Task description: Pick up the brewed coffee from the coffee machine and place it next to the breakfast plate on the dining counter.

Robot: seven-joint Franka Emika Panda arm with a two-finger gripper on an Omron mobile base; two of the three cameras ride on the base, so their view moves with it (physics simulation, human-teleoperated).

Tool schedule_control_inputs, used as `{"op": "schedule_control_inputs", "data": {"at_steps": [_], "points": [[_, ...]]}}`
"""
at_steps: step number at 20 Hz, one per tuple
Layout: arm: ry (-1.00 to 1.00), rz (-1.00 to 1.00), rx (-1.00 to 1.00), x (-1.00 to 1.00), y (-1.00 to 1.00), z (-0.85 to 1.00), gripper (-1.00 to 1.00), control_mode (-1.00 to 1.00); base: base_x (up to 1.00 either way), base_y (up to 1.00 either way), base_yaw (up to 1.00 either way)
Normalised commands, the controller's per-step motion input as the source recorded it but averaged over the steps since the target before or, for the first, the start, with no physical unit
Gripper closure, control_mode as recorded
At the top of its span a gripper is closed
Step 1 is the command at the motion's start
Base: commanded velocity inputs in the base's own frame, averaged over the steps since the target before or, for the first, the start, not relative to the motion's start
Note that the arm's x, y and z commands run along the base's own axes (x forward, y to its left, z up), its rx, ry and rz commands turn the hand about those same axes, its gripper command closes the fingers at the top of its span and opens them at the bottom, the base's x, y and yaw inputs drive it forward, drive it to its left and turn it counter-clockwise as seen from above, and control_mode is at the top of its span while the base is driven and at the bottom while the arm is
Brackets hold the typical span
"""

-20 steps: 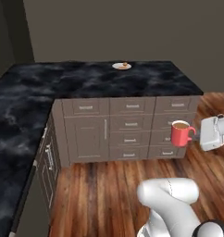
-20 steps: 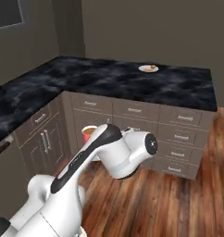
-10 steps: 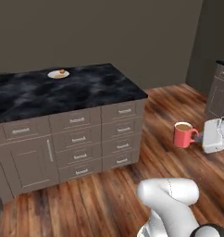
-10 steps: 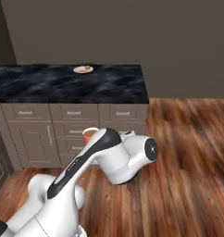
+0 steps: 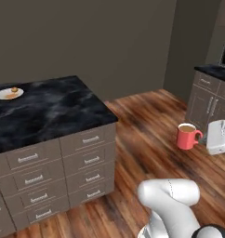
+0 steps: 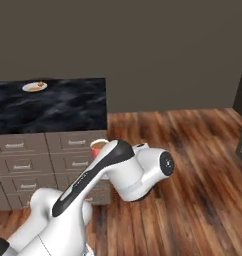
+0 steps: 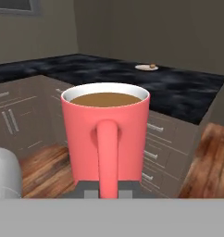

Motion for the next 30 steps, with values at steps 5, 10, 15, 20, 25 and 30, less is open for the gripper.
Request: {"op": "schedule_control_inputs", "data": {"at_steps": [5,10,15,20,25,30], "points": [[0.0,0.0,0.0,0.0,0.0,0.0,1.0,1.0,1.0,-0.35,-0.03],[0.0,0.0,0.0,0.0,0.0,0.0,1.0,1.0,1.0,-0.27,0.01],[0.0,0.0,0.0,0.0,0.0,0.0,1.0,1.0,1.0,-0.53,0.1],[0.0,0.0,0.0,0.0,0.0,0.0,1.0,1.0,0.99,-0.8,0.22],[0.0,0.0,0.0,0.0,0.0,0.0,1.0,1.0,0.99,-0.59,0.3],[0.0,0.0,0.0,0.0,0.0,0.0,1.0,1.0,1.0,-0.18,0.35]]}}
